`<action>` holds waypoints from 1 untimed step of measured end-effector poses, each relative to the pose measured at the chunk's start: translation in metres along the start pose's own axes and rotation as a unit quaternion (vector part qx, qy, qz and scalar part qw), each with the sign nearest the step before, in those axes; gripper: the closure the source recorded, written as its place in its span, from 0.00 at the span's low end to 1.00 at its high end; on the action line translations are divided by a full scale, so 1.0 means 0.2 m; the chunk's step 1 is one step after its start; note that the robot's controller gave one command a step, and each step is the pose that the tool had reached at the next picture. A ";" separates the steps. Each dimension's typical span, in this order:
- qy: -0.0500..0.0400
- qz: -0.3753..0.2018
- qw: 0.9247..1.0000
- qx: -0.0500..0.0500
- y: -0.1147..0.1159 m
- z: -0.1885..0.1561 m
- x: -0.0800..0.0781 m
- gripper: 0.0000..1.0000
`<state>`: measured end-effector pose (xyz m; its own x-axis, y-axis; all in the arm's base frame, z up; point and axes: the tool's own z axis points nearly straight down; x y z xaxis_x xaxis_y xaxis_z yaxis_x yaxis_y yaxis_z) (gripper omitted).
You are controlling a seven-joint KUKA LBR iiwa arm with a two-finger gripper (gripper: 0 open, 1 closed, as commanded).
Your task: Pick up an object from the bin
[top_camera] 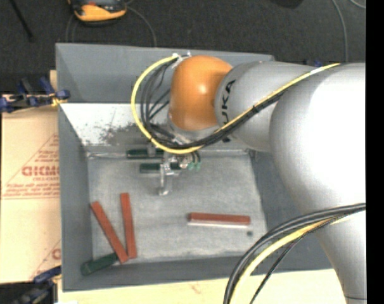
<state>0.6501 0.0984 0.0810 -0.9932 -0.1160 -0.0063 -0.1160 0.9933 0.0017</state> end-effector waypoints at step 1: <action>-0.001 0.000 1.000 0.000 0.00 -0.01 0.00 1.00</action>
Offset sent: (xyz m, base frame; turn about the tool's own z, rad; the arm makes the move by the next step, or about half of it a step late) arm 0.0000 0.0000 0.0000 0.0000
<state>0.6508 0.0987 0.0822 -0.9933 -0.1153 -0.0086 -0.1153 0.9933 0.0021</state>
